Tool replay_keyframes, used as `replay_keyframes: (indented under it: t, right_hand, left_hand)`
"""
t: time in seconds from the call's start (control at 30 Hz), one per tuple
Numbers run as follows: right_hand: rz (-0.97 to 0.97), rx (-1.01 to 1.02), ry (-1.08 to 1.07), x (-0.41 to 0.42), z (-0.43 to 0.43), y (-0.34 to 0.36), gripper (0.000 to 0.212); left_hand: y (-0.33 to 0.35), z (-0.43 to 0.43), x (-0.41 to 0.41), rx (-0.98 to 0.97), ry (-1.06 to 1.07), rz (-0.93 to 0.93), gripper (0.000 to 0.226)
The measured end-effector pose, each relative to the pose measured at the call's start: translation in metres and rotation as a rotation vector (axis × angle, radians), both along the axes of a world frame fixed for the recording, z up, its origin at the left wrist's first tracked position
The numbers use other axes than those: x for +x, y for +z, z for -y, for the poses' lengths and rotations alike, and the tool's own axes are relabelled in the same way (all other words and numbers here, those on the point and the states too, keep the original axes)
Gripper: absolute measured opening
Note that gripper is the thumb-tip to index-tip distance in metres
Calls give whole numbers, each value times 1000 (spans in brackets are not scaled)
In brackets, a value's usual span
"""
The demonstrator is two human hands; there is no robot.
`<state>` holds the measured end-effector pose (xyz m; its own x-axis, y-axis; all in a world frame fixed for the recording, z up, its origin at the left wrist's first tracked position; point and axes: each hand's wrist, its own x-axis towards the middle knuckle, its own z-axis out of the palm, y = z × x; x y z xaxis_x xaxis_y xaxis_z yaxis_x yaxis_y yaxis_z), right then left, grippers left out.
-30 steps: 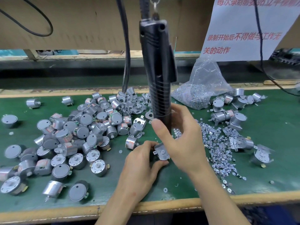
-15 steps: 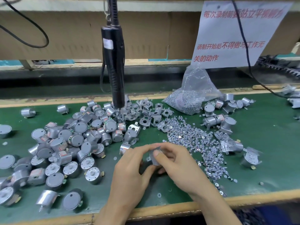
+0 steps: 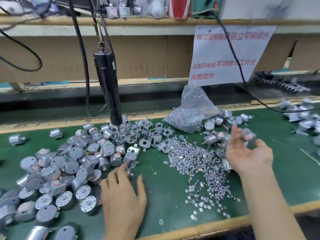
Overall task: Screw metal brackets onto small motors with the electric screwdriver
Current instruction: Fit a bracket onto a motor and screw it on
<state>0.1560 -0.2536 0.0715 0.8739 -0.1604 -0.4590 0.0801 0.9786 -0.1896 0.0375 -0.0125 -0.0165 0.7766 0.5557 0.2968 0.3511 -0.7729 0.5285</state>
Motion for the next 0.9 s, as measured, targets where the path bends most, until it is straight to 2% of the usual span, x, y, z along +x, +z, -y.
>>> replay_keyframes:
  t: [0.07, 0.13, 0.23, 0.37, 0.47, 0.53, 0.6, 0.67, 0.73, 0.8, 0.9]
  right_hand:
    - [55, -121, -68, 2, -2, 1, 53]
    - [132, -281, -65, -1, -16, 3, 50]
    - [235, -574, 92, -9, -48, 7, 37]
    - [495, -1152, 338, -19, -91, 19, 30]
    - [702, -1436, 535, -25, -118, 28, 60]
    - [794, -1519, 637, -27, -132, 32, 65]
    - [841, -1576, 625, -28, -142, 37, 45]
    - [888, -1535, 537, -27, -147, 41, 25]
    - [922, -1512, 457, -24, -147, 42, 17]
    - [917, -1493, 413, -20, -147, 39, 22]
    - [920, -1319, 379, -15, -145, 34, 54]
  left_hand:
    - [-1, -1, 1, -12, -17, 5, 50]
    - [-2, -2, 1, 18, -51, 41, 46]
    - [-5, -3, 3, 68, -93, 92, 42]
    - [-7, -6, 1, 13, -124, 152, 40]
    - [-3, -4, 0, -30, -163, 171, 36]
    - [-1, -2, -1, -58, -214, 190, 32]
    - [2, -2, -3, -70, -295, 209, 29]
    - [3, -1, -4, -80, -395, 210, 28]
    - [1, -1, -5, -69, -471, 202, 27]
    - [-1, -1, -4, 1, -469, 204, 25]
    - [-4, -2, -2, 75, -372, 186, 23]
